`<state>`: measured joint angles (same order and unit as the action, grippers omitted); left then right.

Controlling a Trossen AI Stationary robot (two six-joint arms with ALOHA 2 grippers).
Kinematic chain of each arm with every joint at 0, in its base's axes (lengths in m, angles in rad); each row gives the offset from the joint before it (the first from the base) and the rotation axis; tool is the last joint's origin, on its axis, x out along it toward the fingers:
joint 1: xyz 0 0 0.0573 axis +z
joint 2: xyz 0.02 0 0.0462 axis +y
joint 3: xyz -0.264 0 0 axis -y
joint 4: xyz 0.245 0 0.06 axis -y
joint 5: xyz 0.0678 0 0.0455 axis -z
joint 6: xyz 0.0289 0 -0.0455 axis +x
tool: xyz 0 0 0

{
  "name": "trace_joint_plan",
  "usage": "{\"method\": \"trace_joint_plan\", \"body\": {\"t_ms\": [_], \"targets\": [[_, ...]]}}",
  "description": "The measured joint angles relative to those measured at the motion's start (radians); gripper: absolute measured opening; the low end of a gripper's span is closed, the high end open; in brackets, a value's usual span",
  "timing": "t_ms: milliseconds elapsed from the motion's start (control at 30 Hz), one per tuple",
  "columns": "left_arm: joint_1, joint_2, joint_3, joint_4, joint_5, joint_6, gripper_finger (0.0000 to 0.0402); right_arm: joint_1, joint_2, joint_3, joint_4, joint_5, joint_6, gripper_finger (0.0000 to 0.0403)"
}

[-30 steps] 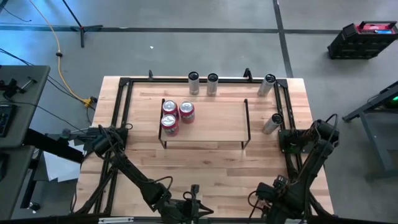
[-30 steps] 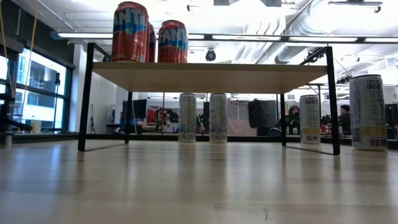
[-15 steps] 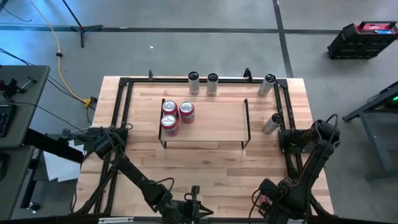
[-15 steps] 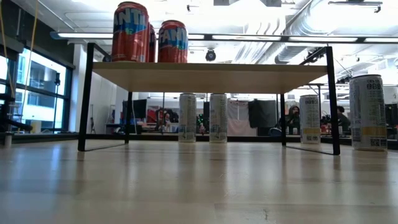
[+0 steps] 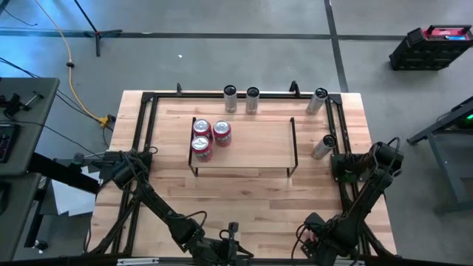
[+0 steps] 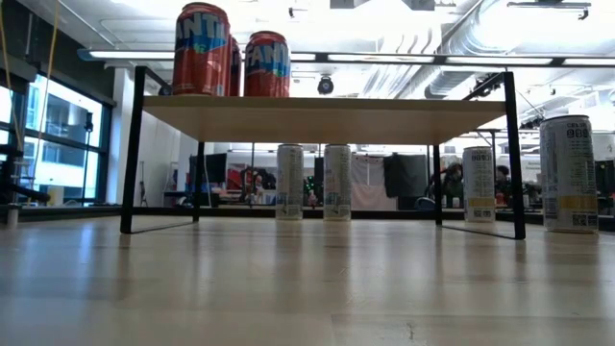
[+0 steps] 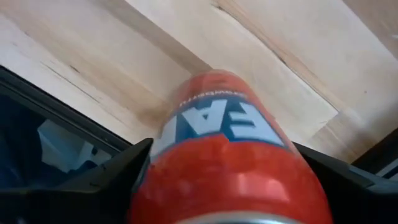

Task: Place canned beverage on shelf
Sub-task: Put the red soda can on the shelf aligned with the other red soda can

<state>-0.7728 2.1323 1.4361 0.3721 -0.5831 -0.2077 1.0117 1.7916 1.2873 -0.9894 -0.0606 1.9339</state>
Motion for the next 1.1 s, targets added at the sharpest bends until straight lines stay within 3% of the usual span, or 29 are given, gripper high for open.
{"method": "trace_joint_plan", "body": {"t_ms": [200, 533, 833, 1100], "targets": [[0.0, 0.0, 0.0, 0.0, 0.0, 0.0, 0.0001, -0.024, 0.0, 0.001, 0.002, -0.029, 0.004, 0.0295], [-0.001, 0.0, 0.0, 0.0, 0.0, -0.009, 0.0003, -0.047, 0.0, 0.002, 0.015, -0.083, -0.081, 0.0289], [-0.007, 0.0, 0.0, -0.004, 0.0, -0.019, 0.0003, -0.175, 0.002, 0.137, -0.044, -0.074, -0.428, 0.0287], [-0.043, 0.0, 0.0, -0.034, -0.003, -0.07, 0.0003, -0.351, 0.001, 0.252, -0.099, 0.009, -0.92, 0.0287]]}}
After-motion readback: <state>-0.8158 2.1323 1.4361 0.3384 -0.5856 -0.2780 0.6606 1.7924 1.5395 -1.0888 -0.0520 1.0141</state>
